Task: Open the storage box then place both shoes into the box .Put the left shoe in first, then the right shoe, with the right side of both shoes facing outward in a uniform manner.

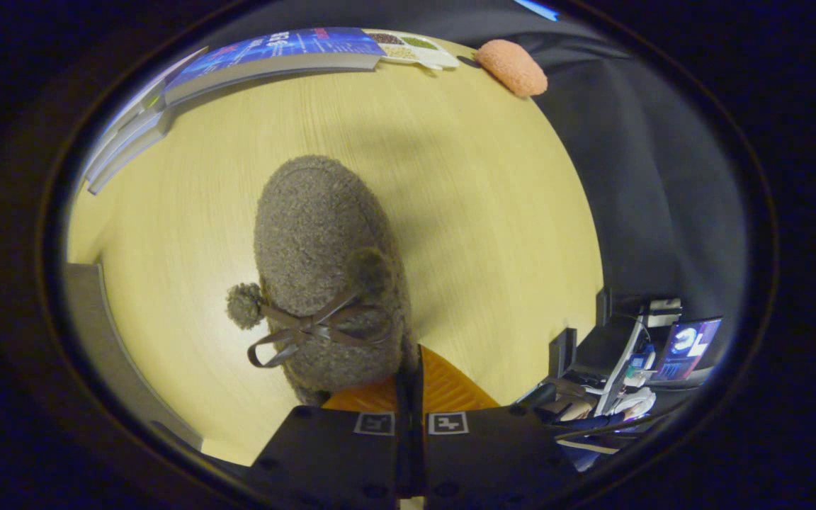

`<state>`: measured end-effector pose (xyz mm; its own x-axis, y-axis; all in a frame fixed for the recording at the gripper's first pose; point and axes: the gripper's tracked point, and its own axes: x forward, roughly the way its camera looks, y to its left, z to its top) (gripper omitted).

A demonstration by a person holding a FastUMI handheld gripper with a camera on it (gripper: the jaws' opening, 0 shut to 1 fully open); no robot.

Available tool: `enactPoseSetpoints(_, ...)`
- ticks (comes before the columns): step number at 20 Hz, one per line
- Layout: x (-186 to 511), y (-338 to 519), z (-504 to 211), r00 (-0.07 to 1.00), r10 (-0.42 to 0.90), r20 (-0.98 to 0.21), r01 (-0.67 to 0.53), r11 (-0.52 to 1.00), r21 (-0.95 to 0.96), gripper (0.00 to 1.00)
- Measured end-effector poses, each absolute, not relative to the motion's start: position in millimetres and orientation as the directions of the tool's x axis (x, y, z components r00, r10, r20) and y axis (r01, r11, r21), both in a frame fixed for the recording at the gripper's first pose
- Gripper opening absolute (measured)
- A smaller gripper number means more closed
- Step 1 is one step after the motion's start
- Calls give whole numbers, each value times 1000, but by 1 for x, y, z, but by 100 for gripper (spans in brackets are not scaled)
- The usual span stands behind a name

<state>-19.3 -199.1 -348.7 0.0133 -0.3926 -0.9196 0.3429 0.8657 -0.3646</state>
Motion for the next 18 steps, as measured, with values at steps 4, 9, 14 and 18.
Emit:
enactPoseSetpoints(4,-31,-204,-296,4,-538,-843,305,804,-511,3)
enactPoseSetpoints(9,-25,-176,-215,28,-645,-764,342,724,-599,3)
enactPoseSetpoints(14,-10,-97,-167,121,-582,-804,422,763,-489,3)
enactPoseSetpoints(18,-8,-37,-131,150,-558,-816,412,785,-462,3)
